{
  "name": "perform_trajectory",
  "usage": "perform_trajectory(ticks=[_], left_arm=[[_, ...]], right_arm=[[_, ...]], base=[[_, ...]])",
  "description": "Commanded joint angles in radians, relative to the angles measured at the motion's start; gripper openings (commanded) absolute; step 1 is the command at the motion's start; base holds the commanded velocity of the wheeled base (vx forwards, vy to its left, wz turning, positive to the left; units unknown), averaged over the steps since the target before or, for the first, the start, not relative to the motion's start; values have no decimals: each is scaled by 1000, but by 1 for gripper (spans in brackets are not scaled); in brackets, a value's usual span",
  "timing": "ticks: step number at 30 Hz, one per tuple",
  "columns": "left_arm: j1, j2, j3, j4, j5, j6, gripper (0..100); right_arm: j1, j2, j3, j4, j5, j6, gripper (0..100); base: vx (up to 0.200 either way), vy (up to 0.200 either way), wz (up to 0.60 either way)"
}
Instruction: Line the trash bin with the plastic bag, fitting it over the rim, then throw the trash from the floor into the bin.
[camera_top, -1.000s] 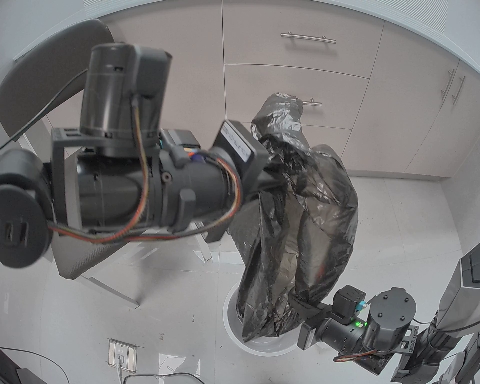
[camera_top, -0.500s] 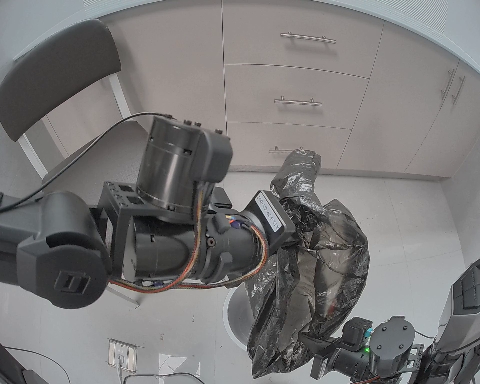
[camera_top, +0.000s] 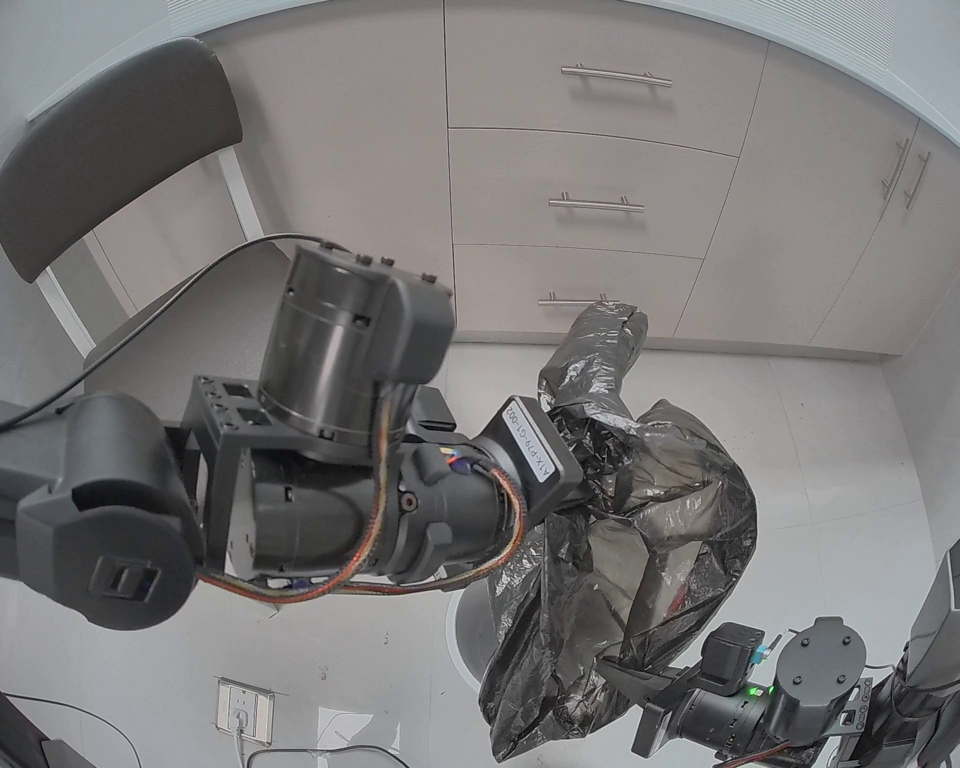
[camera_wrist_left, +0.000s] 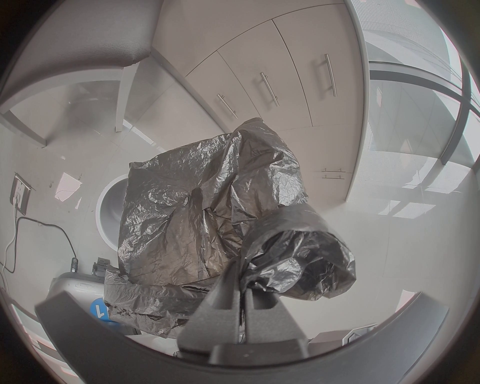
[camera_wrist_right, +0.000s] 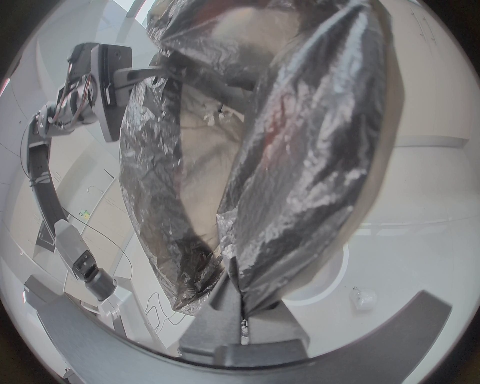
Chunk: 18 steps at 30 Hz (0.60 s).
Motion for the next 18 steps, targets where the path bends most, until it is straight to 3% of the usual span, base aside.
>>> perform_trajectory(ticks=[1, 18], left_arm=[[0, -68, 44, -3, -1, -1, 0], [-56, -96, 100, -8, -1, -1, 0]], right_arm=[[6, -77, 17, 23, 1, -3, 0], [29, -325, 16, 281, 1, -24, 0]], base=[[0, 0, 0], [0, 0, 0]])
